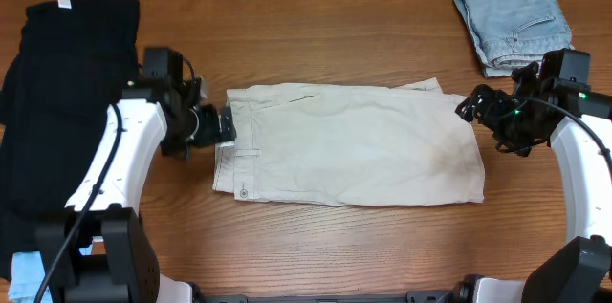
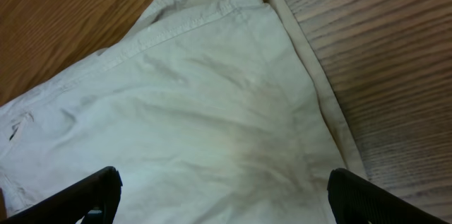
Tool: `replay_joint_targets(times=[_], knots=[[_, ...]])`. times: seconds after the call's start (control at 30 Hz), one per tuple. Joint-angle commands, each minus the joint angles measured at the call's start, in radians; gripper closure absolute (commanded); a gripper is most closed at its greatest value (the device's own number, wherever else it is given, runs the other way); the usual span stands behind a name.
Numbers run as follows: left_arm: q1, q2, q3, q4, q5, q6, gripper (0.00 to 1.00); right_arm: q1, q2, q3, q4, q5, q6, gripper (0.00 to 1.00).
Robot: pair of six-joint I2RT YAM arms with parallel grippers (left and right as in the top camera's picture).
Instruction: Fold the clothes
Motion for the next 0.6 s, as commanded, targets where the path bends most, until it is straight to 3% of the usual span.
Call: replay_joint_targets(times=[0.0, 0.23, 0.57], knots=[[-0.003, 0.005, -0.088, 0.088, 0.104, 0.132, 0.0, 0.028, -0.003, 0.007, 0.015, -0.009, -0.022, 0.03], [-0.003, 0.01, -0.207, 0.272, 0.107, 0.132, 0.0, 0.069, -0.003, 0.007, 0.028, -0.008, -0.022, 0.03], [-0.016, 0.097, -0.238, 0.369, 0.155, 0.124, 0.02, 0.074, -0.003, 0.007, 0.041, -0.009, -0.021, 0.03]])
